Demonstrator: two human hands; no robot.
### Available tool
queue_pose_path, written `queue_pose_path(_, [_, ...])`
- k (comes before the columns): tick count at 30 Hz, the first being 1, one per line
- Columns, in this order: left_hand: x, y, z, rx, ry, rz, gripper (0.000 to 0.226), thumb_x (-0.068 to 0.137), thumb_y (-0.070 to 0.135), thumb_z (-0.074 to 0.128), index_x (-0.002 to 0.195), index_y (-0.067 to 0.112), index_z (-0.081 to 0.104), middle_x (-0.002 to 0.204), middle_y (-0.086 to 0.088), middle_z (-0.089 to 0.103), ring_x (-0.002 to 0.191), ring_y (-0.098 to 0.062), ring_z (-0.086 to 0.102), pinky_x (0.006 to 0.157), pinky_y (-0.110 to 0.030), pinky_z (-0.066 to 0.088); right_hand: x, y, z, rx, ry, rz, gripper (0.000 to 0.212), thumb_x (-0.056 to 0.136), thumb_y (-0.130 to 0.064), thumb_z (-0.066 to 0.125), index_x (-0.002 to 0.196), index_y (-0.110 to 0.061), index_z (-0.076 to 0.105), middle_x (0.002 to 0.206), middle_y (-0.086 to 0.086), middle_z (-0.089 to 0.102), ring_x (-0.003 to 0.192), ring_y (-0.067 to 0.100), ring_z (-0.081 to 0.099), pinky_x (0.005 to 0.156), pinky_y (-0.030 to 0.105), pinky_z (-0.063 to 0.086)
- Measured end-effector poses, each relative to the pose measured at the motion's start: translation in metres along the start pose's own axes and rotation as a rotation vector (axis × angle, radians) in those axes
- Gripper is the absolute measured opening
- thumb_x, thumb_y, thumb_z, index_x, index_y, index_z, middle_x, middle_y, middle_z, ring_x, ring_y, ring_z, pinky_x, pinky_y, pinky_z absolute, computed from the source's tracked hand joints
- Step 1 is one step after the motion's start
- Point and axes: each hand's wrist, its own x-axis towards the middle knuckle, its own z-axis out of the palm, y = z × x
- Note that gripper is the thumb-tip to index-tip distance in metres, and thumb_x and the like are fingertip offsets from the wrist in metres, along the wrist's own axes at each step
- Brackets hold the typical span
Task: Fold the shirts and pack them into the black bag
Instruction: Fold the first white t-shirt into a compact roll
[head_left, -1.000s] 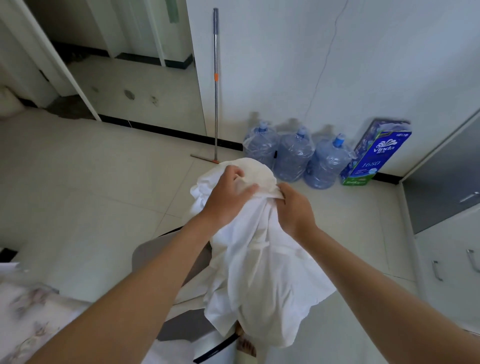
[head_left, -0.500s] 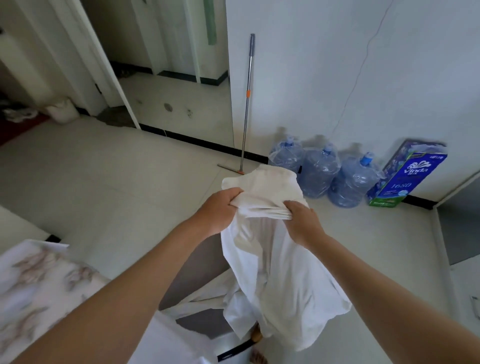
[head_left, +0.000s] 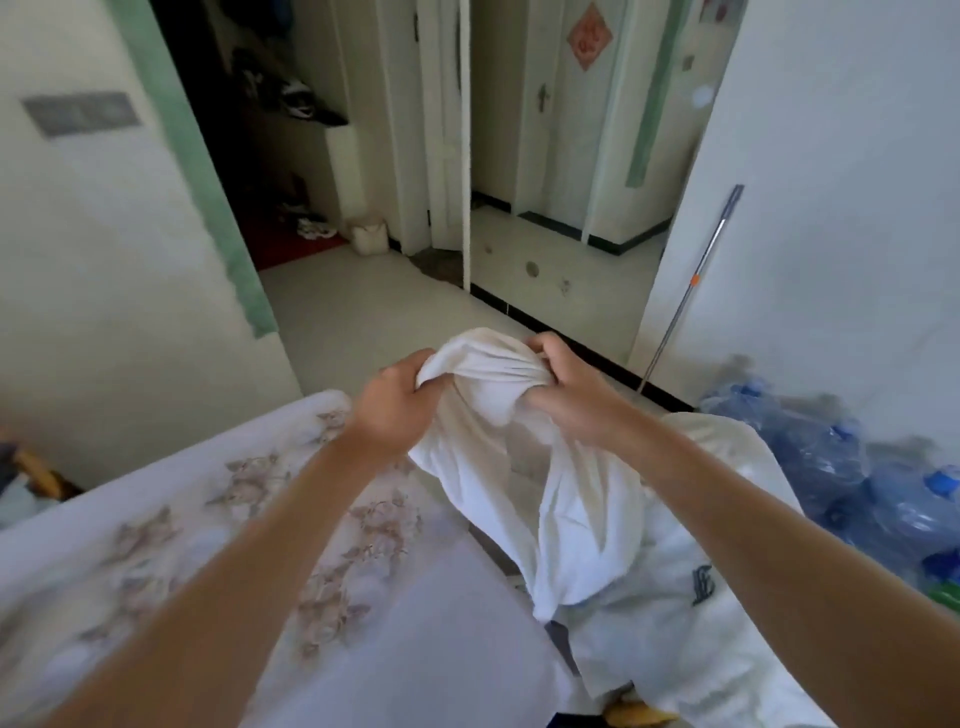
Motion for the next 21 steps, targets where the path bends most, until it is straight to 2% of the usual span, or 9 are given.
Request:
queue_pose_path(2, [-0.02,-0.035,-0.045,0.024,0.032,-0.111,0.028,0.091,0.046,0.047,0.096,0.025,0.065,0.092,0.001,0.069,0.091,-0.025,0.063,0.079,-0.037,0.051,0.013,-0.025,0.041,0.001,-0.097,-0.009,0.044,0.079,-0.022,0.06,0.12,-0.031,0.048,0.109,-0.007,0.06,0.098,0.013,0.059,0.077,0.03,0.047])
queue_pose_path(4, [-0.041,-0.074,-0.078,0.134,0.033,-0.236,0.034,0.088,0.052,0.043,0.097,0.028,0.064,0.097,0.0,0.069,0.095,-0.029,0.063,0.083,-0.04,0.051,0.027,-0.042,0.09,-0.076,-0.157,-0.015,0.042,0.076,-0.025,0.058,0.115,-0.033,0.046,0.107,-0.006,0.06,0.096,0.017,0.059,0.076,0.032,0.046])
queue_pose_path(7, [-0.073,-0.143,-0.101,0.328,0.043,-0.441,0.033,0.098,0.047,0.044,0.112,0.024,0.063,0.111,-0.007,0.067,0.104,-0.033,0.061,0.08,-0.036,0.045,0.043,-0.046,0.171,-0.234,-0.269,-0.076,0.034,0.086,-0.019,0.057,0.118,-0.028,0.048,0.113,0.0,0.062,0.102,0.024,0.059,0.077,0.031,0.042])
queue_pose_path(9, [-0.097,-0.19,-0.105,0.392,0.03,-0.549,0.033,0.098,0.04,0.045,0.118,0.02,0.062,0.117,-0.01,0.065,0.107,-0.033,0.06,0.081,-0.034,0.044,0.046,-0.039,0.218,-0.371,-0.396,-0.122,0.041,0.093,-0.022,0.056,0.133,-0.026,0.049,0.13,0.001,0.06,0.116,0.024,0.058,0.089,0.033,0.045])
queue_pose_path(11, [-0.121,-0.233,-0.105,0.441,-0.048,-0.658,0.032,0.095,0.027,0.047,0.123,0.021,0.06,0.124,-0.011,0.062,0.109,-0.032,0.058,0.087,-0.035,0.048,0.046,-0.024,0.251,-0.46,-0.513,-0.142,0.043,0.095,-0.028,0.057,0.137,-0.026,0.051,0.137,-0.001,0.058,0.123,0.022,0.056,0.099,0.038,0.046])
queue_pose_path(14, [-0.149,-0.271,-0.097,0.447,-0.162,-0.788,0.055,0.088,0.015,0.053,0.141,0.029,0.045,0.128,-0.01,0.057,0.116,-0.031,0.054,0.088,-0.038,0.05,0.05,0.009,0.277,-0.488,-0.625,-0.104,0.036,0.096,-0.027,0.055,0.132,-0.023,0.057,0.134,0.0,0.061,0.122,0.022,0.057,0.101,0.04,0.047])
queue_pose_path(17, [-0.152,-0.279,-0.078,0.483,-0.146,-0.728,0.062,0.089,0.018,0.054,0.145,0.036,0.038,0.14,-0.006,0.048,0.129,-0.029,0.042,0.103,-0.045,0.043,0.065,0.043,0.282,-0.508,-0.685,-0.025,0.04,0.096,-0.022,0.053,0.136,-0.021,0.057,0.139,-0.002,0.057,0.128,0.02,0.053,0.107,0.035,0.043])
queue_pose_path(19, [-0.14,-0.275,-0.059,0.469,-0.102,-0.592,0.05,0.092,0.023,0.056,0.139,0.038,0.048,0.145,0.003,0.047,0.133,-0.023,0.039,0.111,-0.042,0.035,0.076,0.06,0.283,-0.521,-0.681,0.004,0.044,0.094,-0.017,0.052,0.137,-0.02,0.057,0.142,-0.001,0.056,0.129,0.018,0.052,0.107,0.032,0.041])
queue_pose_path(21, [-0.122,-0.271,-0.033,0.398,-0.137,-0.495,0.04,0.094,0.029,0.059,0.132,0.038,0.056,0.144,0.007,0.047,0.133,-0.019,0.039,0.112,-0.04,0.032,0.087,0.078,0.288,-0.545,-0.694,0.045,0.051,0.091,-0.018,0.054,0.142,-0.022,0.051,0.145,-0.001,0.052,0.131,0.018,0.049,0.107,0.033,0.04])
